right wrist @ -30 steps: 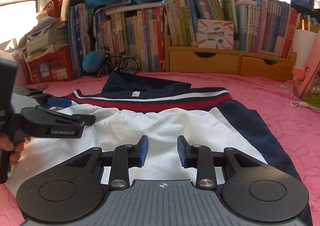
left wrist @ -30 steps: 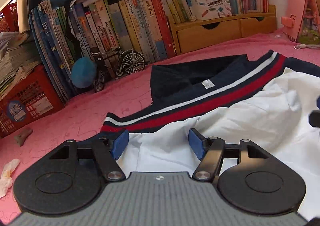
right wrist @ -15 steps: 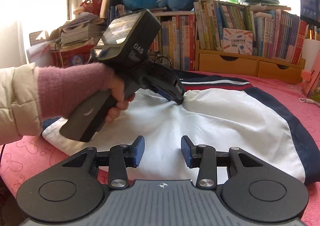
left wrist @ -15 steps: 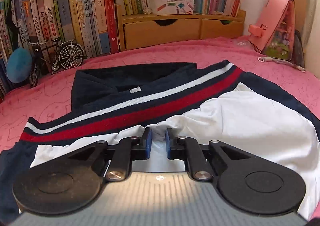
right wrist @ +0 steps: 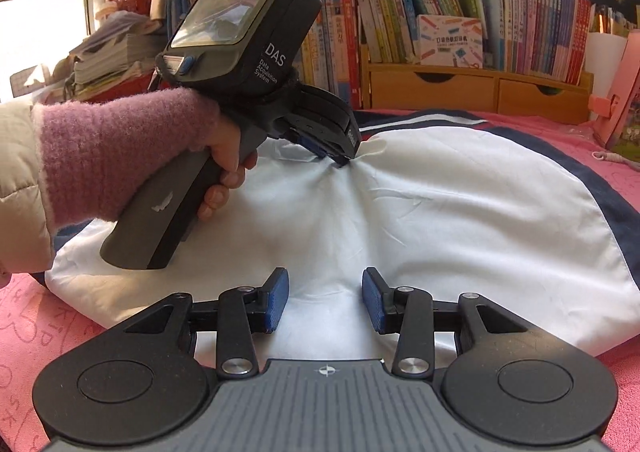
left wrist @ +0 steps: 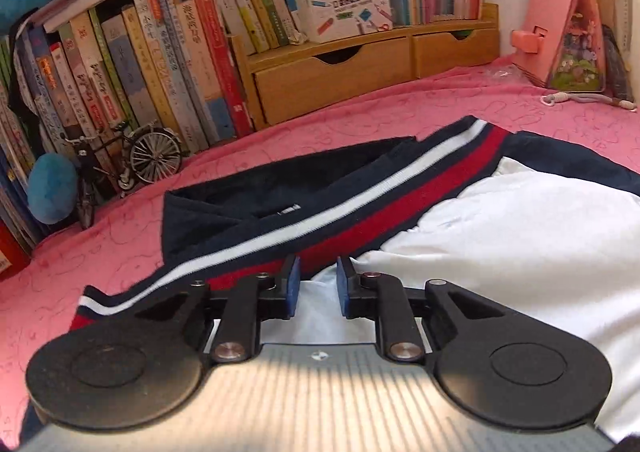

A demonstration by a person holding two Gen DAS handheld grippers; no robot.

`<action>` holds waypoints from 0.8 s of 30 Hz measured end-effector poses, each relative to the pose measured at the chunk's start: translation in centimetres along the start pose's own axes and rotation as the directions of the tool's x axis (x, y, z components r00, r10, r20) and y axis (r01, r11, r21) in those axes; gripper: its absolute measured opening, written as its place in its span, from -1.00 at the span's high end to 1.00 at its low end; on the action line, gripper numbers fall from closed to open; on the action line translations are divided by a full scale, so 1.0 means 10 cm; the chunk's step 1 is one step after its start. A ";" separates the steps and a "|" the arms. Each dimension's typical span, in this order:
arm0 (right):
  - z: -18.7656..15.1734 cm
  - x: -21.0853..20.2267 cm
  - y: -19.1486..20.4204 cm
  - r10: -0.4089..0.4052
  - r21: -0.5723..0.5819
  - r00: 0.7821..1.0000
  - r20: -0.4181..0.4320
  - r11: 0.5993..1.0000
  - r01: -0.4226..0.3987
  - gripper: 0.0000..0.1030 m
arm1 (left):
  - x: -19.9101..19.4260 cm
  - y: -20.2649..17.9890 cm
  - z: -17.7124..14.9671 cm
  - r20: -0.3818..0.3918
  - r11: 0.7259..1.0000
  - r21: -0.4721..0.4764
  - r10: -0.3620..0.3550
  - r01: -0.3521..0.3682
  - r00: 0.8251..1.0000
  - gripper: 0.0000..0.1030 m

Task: Fold clothes

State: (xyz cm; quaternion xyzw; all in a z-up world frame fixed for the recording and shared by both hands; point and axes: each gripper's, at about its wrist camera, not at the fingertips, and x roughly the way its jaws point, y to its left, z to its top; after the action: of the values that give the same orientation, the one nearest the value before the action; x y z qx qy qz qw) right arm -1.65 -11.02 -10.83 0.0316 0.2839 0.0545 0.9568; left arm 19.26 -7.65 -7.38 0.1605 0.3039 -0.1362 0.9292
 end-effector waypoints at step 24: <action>-0.02 -0.04 0.02 0.008 -0.004 1.000 0.015 1.000 -0.008 0.20 | -0.03 0.00 0.04 -0.223 0.990 -0.115 -0.105 0.081 0.969 0.42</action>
State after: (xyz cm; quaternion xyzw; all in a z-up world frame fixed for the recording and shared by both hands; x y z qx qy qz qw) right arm -2.11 -10.89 -10.76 0.0312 0.2763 0.0587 0.9588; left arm 19.25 -7.76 -6.91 0.1115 0.4228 -0.1442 0.8877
